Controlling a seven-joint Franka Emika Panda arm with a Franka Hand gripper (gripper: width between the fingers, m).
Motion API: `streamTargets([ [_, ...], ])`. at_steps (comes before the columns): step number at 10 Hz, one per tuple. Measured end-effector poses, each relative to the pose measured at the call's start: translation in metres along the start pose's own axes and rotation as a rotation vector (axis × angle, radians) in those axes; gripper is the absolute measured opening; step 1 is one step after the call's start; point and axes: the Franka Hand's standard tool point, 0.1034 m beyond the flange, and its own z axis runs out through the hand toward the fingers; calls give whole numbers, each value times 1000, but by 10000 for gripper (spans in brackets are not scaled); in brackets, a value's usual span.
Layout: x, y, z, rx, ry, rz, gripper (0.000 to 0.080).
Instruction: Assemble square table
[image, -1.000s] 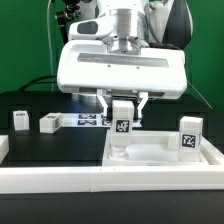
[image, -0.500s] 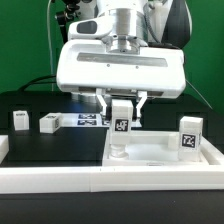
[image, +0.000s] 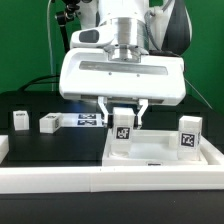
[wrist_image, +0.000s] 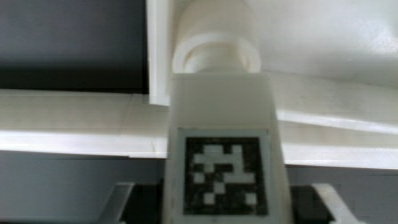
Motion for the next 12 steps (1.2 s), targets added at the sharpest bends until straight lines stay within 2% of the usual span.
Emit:
streamTargets([
  [6, -5, 2, 4, -8, 8, -2, 290],
  [9, -7, 1, 6, -1, -16, 0, 290],
  [11, -7, 1, 6, -1, -18, 0, 575],
  [12, -8, 1, 6, -1, -19, 0, 575],
])
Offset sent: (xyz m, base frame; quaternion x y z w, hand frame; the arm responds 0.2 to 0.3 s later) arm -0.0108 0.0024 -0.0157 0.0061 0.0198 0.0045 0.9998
